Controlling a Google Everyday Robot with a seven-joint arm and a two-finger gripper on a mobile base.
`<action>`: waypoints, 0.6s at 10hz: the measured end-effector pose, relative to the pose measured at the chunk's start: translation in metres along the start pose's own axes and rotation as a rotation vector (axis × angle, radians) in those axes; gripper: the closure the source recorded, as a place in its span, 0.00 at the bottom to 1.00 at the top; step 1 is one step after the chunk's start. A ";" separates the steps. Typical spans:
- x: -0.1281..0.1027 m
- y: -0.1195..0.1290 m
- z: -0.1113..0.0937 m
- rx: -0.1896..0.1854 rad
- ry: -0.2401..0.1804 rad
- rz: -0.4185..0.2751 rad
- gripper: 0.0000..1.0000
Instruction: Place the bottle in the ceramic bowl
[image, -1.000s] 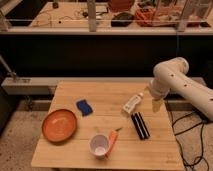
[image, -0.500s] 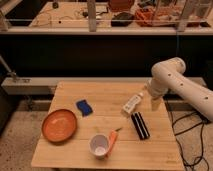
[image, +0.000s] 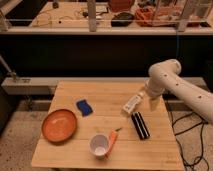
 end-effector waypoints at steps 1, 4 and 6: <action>-0.001 -0.002 0.007 -0.005 -0.002 -0.017 0.20; -0.003 -0.007 0.023 -0.017 -0.008 -0.051 0.20; -0.004 -0.006 0.033 -0.023 -0.011 -0.078 0.20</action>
